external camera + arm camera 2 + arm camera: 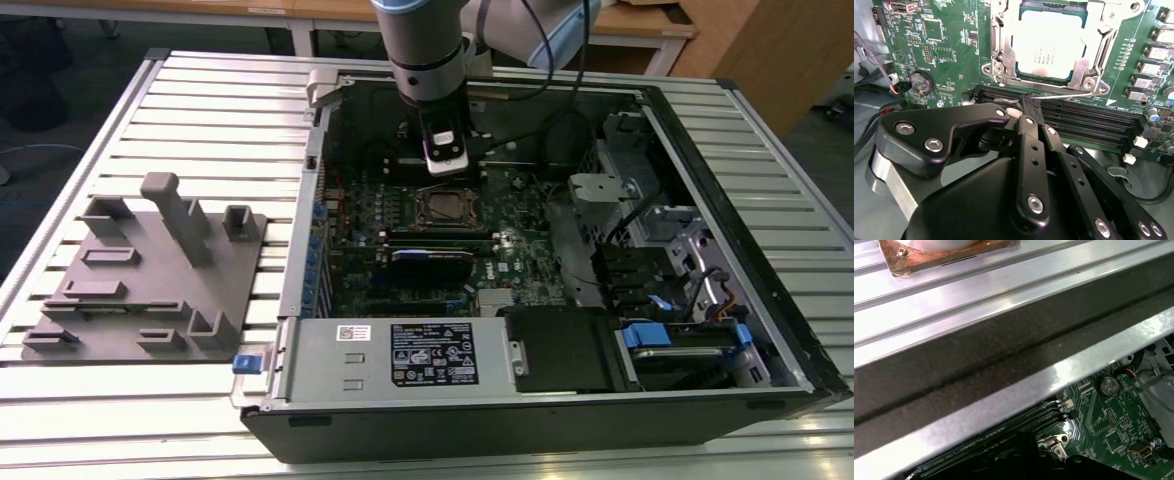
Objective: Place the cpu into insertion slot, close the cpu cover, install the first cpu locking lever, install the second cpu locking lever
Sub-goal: 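Install the first cpu locking lever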
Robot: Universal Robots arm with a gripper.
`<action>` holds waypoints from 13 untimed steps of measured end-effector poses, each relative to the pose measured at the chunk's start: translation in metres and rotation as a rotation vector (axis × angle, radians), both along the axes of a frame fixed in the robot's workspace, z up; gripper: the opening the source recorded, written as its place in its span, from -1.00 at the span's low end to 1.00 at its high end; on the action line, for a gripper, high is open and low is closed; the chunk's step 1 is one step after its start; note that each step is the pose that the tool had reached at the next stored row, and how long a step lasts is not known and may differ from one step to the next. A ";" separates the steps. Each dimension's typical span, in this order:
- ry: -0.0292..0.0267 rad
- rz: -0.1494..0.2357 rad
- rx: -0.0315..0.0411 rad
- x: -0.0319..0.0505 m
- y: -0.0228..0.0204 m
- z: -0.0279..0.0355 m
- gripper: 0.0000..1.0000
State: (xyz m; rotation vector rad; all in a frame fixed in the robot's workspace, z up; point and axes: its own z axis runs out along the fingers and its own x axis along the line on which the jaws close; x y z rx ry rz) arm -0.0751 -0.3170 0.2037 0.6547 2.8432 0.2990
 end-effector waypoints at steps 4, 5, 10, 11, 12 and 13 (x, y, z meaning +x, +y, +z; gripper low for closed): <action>-0.0001 0.000 0.0001 0.0000 0.0000 -0.0001 -0.79; -0.0002 0.000 -0.0005 0.0000 0.0000 -0.0003 -0.79; -0.0004 -0.019 -0.0034 0.0000 0.0008 -0.0011 -0.79; -0.0004 -0.020 -0.0035 0.0000 0.0015 -0.0012 -0.79; -0.0004 -0.033 -0.0035 0.0003 0.0120 -0.0035 -0.79; -0.0004 -0.034 -0.0035 0.0003 0.0128 -0.0037 -0.79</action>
